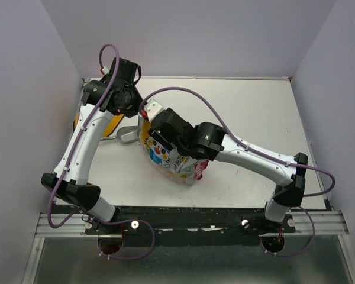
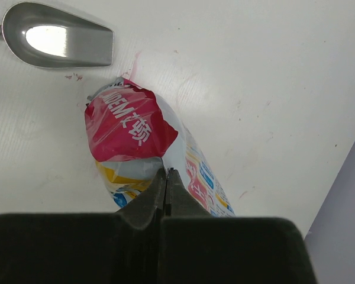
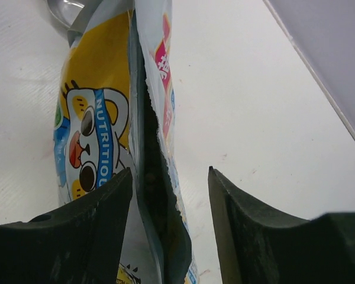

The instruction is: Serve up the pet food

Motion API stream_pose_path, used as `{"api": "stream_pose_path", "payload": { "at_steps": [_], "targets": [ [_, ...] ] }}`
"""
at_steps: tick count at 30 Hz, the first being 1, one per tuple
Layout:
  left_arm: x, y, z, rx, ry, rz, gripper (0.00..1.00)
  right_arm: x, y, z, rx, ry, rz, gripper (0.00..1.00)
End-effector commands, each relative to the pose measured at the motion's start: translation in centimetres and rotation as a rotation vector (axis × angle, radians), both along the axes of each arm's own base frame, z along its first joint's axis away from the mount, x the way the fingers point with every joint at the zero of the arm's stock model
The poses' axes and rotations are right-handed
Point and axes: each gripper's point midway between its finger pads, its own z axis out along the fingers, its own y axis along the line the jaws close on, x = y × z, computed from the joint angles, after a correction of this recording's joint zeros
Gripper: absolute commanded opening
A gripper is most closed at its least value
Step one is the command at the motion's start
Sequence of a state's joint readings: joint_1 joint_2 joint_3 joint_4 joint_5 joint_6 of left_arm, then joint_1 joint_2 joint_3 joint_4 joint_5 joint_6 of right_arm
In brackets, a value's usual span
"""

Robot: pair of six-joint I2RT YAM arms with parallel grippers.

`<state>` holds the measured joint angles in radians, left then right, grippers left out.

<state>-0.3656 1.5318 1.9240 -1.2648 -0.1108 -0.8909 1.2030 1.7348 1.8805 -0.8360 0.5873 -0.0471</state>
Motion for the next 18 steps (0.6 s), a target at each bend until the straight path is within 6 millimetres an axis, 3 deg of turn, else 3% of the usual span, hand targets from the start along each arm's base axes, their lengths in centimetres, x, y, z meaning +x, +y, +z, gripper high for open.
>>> {"api": "stream_pose_path", "payload": {
  "at_steps": [1,10,14,18],
  "targets": [
    [1.6,0.8,4.0,-0.038,-0.171,0.047,0.0,0.9,-0.6,2.1,-0.071,-0.127,-0.018,0.57],
    [1.9,0.7,4.3,-0.034,-0.18,0.042,0.0,-1.4,0.8,-0.4,-0.158,-0.105,0.089,0.35],
    [1.9,0.7,4.2,-0.036,-0.176,0.041,0.0,-0.6,0.7,-0.3,-0.176,-0.146,0.044,0.03],
    [1.8,0.7,4.2,-0.04,-0.177,0.042,0.0,-0.1,0.2,0.1,-0.199,-0.195,0.002,0.01]
  ]
}}
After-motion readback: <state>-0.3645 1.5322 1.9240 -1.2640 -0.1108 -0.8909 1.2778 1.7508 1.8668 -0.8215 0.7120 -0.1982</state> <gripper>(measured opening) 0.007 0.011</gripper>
